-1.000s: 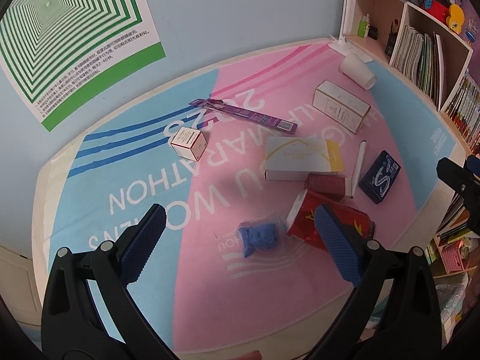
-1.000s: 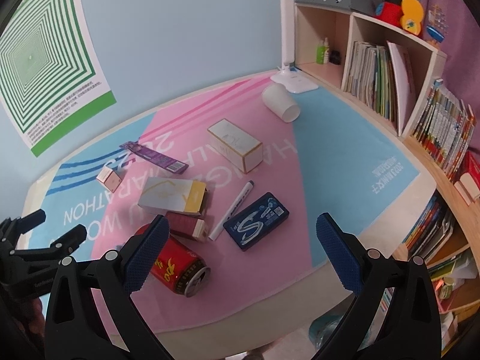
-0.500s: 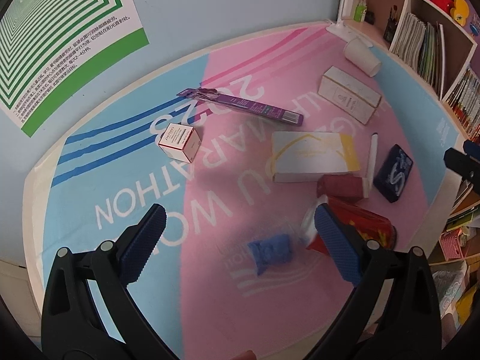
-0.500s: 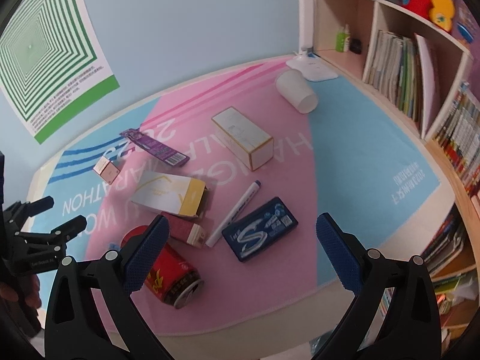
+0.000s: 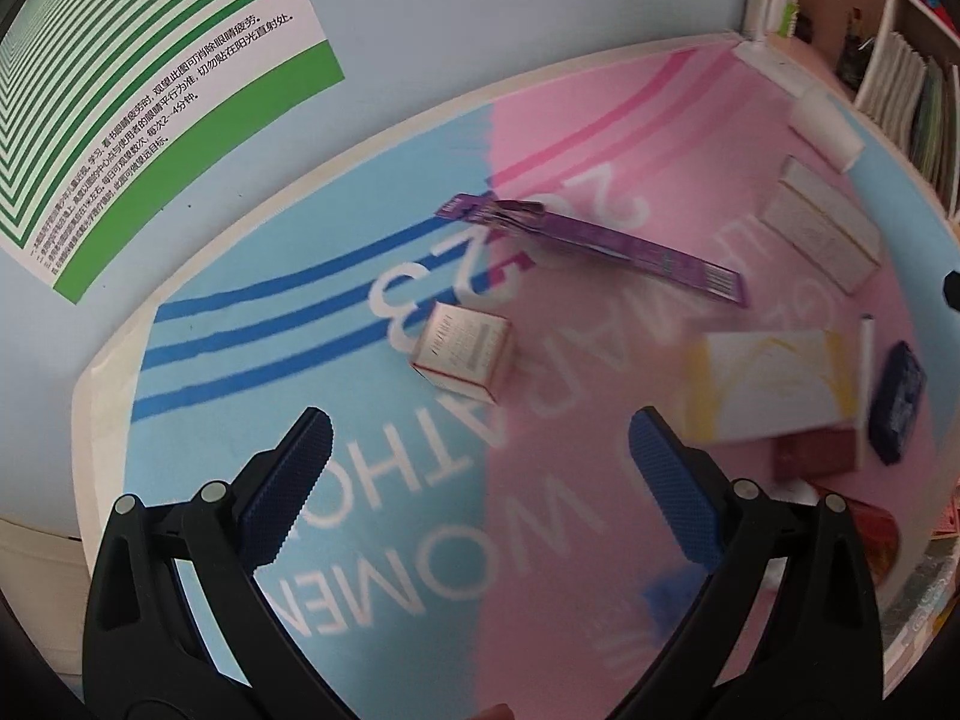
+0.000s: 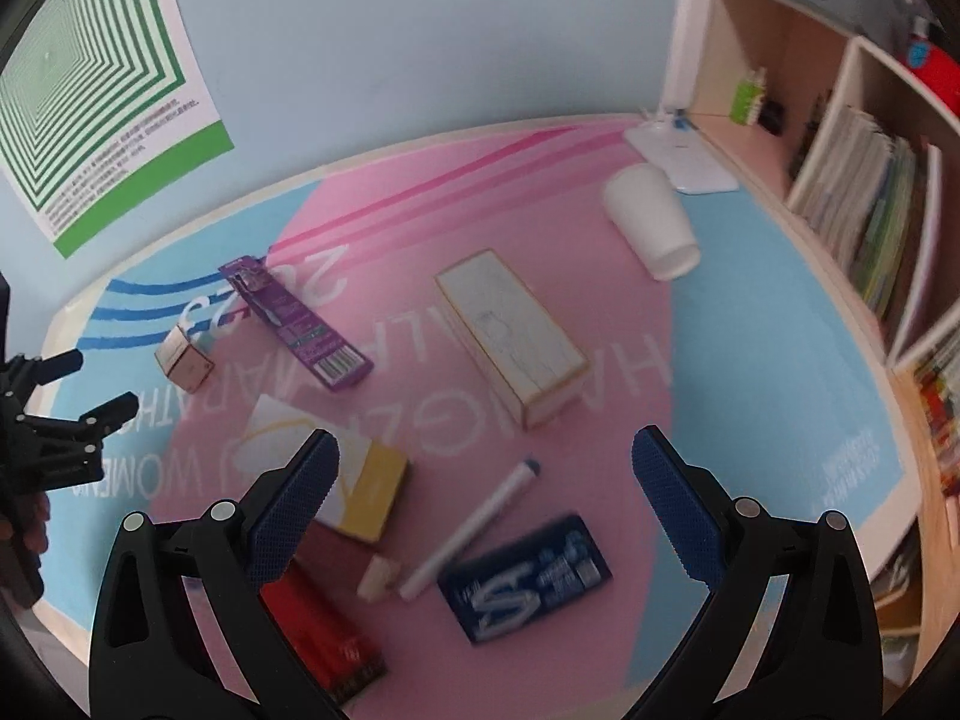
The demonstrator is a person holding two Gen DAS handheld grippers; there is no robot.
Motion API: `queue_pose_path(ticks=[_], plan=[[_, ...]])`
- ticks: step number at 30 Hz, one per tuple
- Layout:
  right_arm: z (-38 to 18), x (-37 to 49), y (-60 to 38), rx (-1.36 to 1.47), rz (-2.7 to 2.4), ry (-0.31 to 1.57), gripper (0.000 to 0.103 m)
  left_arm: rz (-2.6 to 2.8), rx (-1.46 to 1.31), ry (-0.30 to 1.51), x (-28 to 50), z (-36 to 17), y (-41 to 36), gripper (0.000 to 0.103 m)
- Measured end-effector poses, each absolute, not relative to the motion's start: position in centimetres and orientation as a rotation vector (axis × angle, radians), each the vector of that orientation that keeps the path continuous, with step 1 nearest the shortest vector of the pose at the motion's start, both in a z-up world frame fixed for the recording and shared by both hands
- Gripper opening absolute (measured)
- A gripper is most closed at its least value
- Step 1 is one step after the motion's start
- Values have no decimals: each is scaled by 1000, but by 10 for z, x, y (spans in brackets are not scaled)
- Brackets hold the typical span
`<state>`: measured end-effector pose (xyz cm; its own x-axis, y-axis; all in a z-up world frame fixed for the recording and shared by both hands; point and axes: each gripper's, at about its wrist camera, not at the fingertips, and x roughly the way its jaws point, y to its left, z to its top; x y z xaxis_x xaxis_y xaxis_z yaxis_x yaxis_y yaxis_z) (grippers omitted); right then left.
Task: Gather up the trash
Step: 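Grasp the white rose-printed box with the right tool while the left tool grasps the small white cream box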
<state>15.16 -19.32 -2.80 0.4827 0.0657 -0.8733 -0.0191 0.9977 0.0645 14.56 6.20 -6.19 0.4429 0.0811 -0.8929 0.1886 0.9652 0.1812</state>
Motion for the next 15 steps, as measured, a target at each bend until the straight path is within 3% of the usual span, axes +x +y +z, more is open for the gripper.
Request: queue_pose_path(ticks=[10, 15], plan=[[-59, 222, -194, -60, 209, 1131, 97, 13, 249, 1165, 183, -93, 73, 96], [-79, 249, -192, -103, 251, 1165, 96, 17, 222, 1213, 200, -112, 79, 86]])
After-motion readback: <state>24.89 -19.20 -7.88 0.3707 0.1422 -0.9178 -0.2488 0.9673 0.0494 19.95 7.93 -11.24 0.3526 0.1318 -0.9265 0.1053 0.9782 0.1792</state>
